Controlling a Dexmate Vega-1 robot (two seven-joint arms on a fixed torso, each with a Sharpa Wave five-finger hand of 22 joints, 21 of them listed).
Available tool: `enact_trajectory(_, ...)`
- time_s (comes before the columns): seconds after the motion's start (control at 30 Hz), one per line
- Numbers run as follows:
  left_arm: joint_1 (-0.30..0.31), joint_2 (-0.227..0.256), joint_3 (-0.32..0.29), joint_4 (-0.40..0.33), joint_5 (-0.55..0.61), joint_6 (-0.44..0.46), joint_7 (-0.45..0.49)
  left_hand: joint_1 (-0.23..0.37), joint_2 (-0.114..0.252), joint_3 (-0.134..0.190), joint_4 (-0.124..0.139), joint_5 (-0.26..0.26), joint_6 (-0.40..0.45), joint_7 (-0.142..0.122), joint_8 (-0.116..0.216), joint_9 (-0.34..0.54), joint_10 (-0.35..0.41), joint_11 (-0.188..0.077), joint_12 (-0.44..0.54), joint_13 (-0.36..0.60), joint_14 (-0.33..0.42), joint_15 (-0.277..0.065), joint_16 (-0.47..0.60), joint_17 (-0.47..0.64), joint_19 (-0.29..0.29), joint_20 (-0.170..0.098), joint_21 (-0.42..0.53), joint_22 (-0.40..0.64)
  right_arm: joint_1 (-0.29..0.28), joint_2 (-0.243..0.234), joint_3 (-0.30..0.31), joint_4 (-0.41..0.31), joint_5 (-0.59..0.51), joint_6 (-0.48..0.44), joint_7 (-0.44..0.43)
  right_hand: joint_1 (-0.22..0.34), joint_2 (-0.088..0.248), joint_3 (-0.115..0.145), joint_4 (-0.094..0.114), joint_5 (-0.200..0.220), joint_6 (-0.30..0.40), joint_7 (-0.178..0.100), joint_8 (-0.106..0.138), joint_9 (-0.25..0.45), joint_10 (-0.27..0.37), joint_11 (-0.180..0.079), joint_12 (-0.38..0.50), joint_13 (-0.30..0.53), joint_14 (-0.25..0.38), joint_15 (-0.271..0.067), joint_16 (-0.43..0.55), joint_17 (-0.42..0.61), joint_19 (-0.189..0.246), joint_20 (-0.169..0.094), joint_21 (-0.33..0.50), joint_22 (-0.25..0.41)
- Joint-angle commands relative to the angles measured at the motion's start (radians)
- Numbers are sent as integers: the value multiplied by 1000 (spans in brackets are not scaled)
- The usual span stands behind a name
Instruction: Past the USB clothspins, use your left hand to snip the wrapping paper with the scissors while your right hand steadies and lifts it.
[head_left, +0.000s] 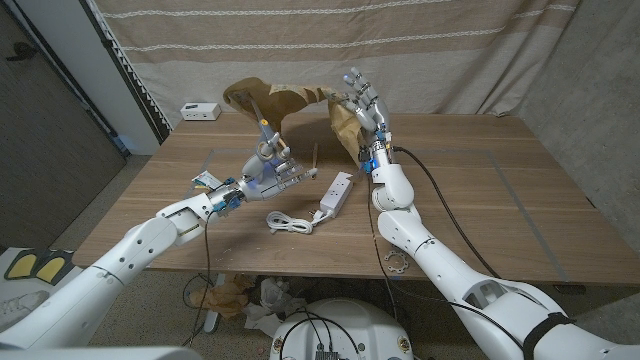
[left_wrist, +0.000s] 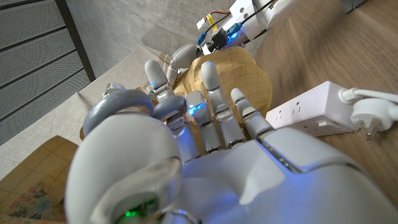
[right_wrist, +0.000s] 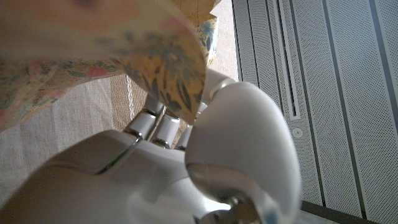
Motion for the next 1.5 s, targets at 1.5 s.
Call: enact_trajectory(1.5,66,-19,-37,20,43,-128,-66,117,83,-11,18,-2,6,14,23,24,95,-97,2,6,4,-143,8,4,-7,3,7,12,-7,1,-20,-22,-74,-12,-75,-18,22,112,93,5,4,5,-1,2,1,3,2,-12,315,-162,33,98,5,-157,6,10)
